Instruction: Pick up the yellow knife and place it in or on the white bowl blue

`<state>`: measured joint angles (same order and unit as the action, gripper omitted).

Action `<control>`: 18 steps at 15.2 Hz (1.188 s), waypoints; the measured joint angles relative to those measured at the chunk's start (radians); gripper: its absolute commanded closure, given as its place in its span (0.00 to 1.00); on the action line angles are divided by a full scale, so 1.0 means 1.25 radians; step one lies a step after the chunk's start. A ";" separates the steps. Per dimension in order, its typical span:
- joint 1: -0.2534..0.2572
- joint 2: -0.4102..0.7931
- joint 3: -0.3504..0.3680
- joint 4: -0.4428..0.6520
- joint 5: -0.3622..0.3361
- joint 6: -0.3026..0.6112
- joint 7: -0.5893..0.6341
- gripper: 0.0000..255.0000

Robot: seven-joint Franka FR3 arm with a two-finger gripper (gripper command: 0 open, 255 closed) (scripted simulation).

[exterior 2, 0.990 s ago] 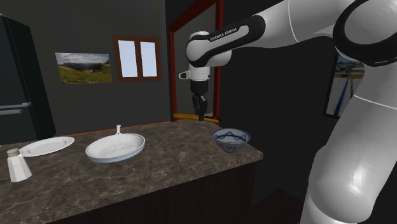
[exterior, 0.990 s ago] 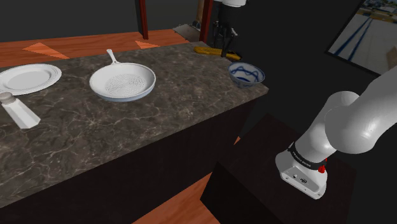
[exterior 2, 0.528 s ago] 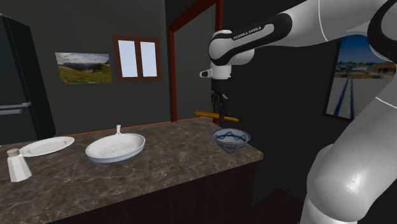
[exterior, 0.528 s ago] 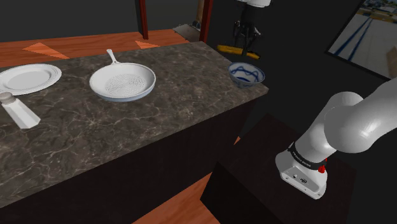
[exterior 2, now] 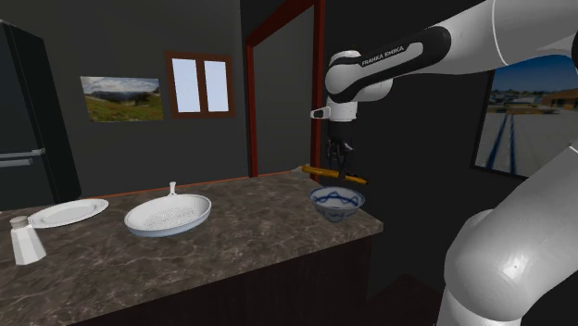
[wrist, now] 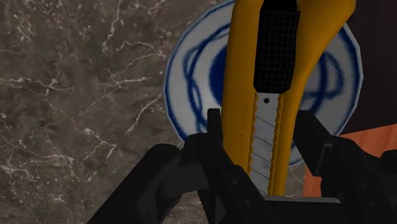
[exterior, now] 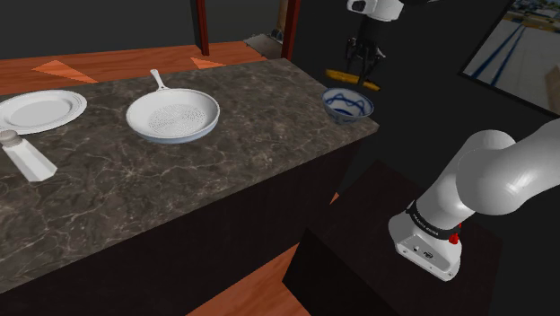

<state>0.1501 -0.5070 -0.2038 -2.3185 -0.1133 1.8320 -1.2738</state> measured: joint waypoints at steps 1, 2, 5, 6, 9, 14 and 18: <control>-0.001 0.000 -0.003 -0.012 -0.002 0.012 -0.002 1.00; -0.002 0.002 -0.005 -0.019 -0.003 0.021 -0.004 1.00; -0.003 0.002 -0.007 -0.052 -0.005 0.054 -0.003 1.00; -0.003 0.004 -0.006 -0.062 -0.005 0.066 0.000 1.00; -0.004 0.009 -0.011 -0.089 -0.007 0.098 -0.001 1.00; -0.004 0.017 -0.013 -0.108 -0.008 0.127 -0.001 1.00; -0.004 0.016 -0.012 -0.108 -0.008 0.128 0.000 0.00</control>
<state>0.1452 -0.4868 -0.2191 -2.4539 -0.1230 1.9921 -1.2742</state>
